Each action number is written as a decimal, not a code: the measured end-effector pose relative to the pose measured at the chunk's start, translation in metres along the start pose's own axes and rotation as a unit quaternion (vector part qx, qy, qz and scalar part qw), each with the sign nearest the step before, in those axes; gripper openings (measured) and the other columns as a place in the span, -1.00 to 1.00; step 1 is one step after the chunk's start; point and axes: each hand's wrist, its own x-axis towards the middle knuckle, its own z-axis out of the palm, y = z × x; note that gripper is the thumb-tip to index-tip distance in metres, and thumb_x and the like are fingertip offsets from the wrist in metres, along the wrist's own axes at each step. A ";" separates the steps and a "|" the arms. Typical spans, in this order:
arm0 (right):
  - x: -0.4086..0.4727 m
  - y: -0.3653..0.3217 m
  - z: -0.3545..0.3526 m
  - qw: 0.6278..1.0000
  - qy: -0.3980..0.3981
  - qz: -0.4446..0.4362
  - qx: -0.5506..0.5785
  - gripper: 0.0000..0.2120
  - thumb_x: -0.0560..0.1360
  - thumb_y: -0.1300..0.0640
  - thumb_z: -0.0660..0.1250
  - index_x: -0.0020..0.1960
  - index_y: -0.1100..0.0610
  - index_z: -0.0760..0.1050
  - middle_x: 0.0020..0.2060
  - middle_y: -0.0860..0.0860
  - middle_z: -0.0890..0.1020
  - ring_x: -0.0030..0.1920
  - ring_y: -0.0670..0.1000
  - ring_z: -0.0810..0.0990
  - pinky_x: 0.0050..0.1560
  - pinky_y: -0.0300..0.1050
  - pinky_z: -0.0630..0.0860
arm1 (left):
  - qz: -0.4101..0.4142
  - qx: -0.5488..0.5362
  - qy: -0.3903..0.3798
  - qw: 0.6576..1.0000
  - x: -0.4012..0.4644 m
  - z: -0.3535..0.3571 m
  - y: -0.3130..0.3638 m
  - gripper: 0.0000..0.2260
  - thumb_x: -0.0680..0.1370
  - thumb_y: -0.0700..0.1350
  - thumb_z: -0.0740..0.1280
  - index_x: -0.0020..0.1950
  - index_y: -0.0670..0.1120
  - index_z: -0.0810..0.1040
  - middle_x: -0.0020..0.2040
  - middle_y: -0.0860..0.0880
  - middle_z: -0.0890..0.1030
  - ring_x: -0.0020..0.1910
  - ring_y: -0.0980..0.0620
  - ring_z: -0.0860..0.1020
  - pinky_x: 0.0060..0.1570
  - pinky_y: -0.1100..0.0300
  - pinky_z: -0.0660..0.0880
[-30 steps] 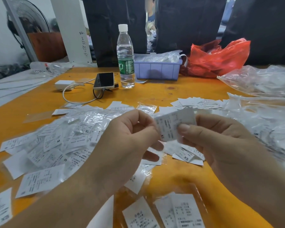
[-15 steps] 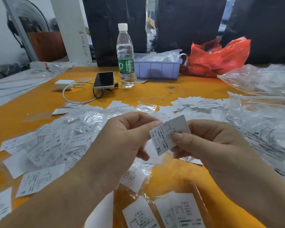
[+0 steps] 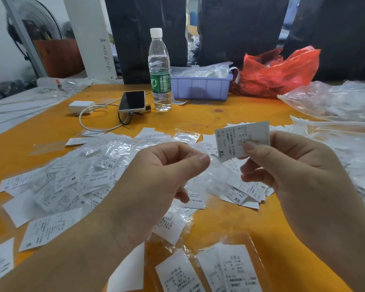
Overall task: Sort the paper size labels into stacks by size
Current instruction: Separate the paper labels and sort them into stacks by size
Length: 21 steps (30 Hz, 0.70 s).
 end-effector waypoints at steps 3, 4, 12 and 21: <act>-0.002 0.000 0.003 0.999 -0.036 0.019 0.015 -0.81 0.37 0.01 0.35 -0.08 -0.08 0.70 -0.24 0.05 0.70 -0.32 -0.05 0.60 -0.20 -0.04 0.61 | 0.001 0.011 -0.011 1.000 0.000 0.000 0.001 -0.88 0.35 0.02 0.43 -0.30 -0.01 0.67 -0.45 0.11 0.55 -0.50 0.13 0.42 -0.41 0.29 0.47; -0.002 -0.001 0.004 0.998 -0.047 0.024 0.020 -0.81 0.36 0.02 0.36 -0.06 -0.06 0.69 -0.24 0.07 0.70 -0.32 -0.04 0.59 -0.22 -0.06 0.61 | 0.000 0.012 -0.015 1.000 -0.001 0.000 0.002 -0.87 0.35 0.03 0.42 -0.30 -0.01 0.67 -0.41 0.09 0.59 -0.50 0.14 0.42 -0.41 0.29 0.47; -0.001 -0.004 0.004 0.992 -0.082 0.056 0.073 -0.76 0.26 0.03 0.41 -0.10 -0.03 0.71 -0.30 0.13 0.69 -0.38 0.00 0.56 -0.32 -0.21 0.58 | 0.005 0.012 -0.020 1.000 -0.002 0.002 0.000 -0.85 0.37 0.01 0.39 -0.22 -0.03 0.70 -0.45 0.08 0.53 -0.47 0.13 0.43 -0.40 0.30 0.47; 0.001 -0.005 0.000 0.993 -0.071 0.050 0.085 -0.78 0.27 0.14 0.52 -0.08 0.01 0.71 -0.31 0.13 0.69 -0.40 -0.02 0.56 -0.34 -0.22 0.55 | 0.007 0.009 -0.007 1.000 0.000 0.001 0.001 -0.89 0.36 0.00 0.46 -0.25 -0.02 0.70 -0.47 0.02 0.47 -0.48 0.11 0.44 -0.39 0.30 0.47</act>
